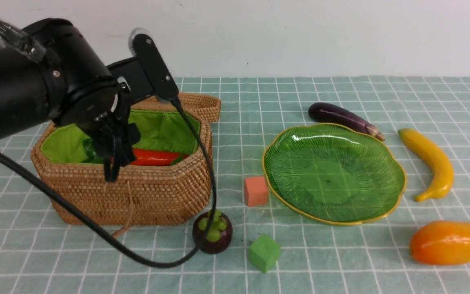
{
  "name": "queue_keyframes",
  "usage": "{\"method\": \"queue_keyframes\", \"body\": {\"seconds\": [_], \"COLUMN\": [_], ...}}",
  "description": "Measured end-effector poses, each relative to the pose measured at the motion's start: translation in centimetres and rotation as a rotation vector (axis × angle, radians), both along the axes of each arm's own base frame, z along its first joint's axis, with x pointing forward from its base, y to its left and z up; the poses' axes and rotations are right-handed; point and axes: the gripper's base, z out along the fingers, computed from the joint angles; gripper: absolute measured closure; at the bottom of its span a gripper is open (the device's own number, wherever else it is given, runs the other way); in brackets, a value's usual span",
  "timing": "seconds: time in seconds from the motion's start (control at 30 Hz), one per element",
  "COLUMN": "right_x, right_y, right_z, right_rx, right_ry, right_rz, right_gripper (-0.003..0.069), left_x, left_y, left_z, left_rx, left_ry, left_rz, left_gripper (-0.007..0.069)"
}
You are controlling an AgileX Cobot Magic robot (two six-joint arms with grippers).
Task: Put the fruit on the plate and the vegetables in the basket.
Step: Grab a mangosteen with your left arm and put it on the plate on the right
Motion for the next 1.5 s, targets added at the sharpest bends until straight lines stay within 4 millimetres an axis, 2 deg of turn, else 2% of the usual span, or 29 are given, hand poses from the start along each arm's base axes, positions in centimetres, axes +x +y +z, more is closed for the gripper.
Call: {"method": "queue_keyframes", "body": {"seconds": [0.03,0.07,0.13,0.23,0.33,0.4,0.47,0.57,0.63,0.67,0.7,0.8,1.07,1.5], "right_x": [0.0,-0.2,-0.4,-0.7,-0.8,-0.9,-0.9,-0.9,-0.9,-1.0,-1.0,-1.1,-1.1,-1.1], "right_y": [0.0,0.0,0.0,-0.1,-0.1,-0.1,-0.1,-0.1,0.0,0.0,0.0,0.1,0.2,0.2], "right_z": [0.0,-0.3,-1.0,-1.7,-1.9,-1.9,-1.9,-1.9,-1.9,-1.9,-1.8,-1.8,-1.7,-1.7], "right_rx": [0.002,-0.007,-0.042,-0.099,-0.122,-0.119,-0.119,-0.114,-0.110,-0.108,-0.102,-0.093,-0.085,-0.085], "right_ry": [0.009,0.051,0.123,0.181,0.202,0.205,0.206,0.208,0.209,0.210,0.211,0.213,0.216,0.216], "right_rz": [0.000,0.008,0.016,0.032,0.042,0.044,0.043,0.046,0.050,0.052,0.059,0.068,0.077,0.077], "right_gripper": [0.0516,0.0515,0.0515,0.0515,0.0515,0.0512,0.0512,0.0512,0.0512,0.0512,0.0512,0.0511,0.0509,0.0516], "left_x": [-0.1,-1.5,-4.0,-6.9,-7.8,-7.5,-6.9,-5.9,-5.4,-5.4,-4.8,-4.1,-2.7,-2.0], "left_y": [-0.1,-1.2,-3.3,-6.3,-7.8,-8.8,-9.3,-10.1,-10.4,-10.5,-10.9,-11.3,-11.4,-11.7], "left_z": [-0.1,-0.1,-0.3,-1.4,-2.4,-4.0,-4.8,-5.9,-6.2,-6.3,-6.6,-7.4,-9.6,-11.9], "left_rx": [-0.018,-0.141,-0.258,-0.334,-0.348,-0.338,-0.339,-0.352,-0.363,-0.366,-0.386,-0.375,-0.231,-0.156], "left_ry": [0.007,0.069,0.204,0.416,0.508,0.548,0.543,0.493,0.468,0.466,0.432,0.391,0.338,0.342], "left_rz": [0.013,0.094,0.142,0.123,0.103,0.099,0.093,0.064,0.048,0.047,0.022,-0.008,-0.063,-0.083], "left_gripper": [0.0169,0.0262,0.0427,0.0572,0.0603,0.0569,0.0492,0.0296,0.0214,0.0205,0.0141,0.0077,0.0053,0.0053]}}
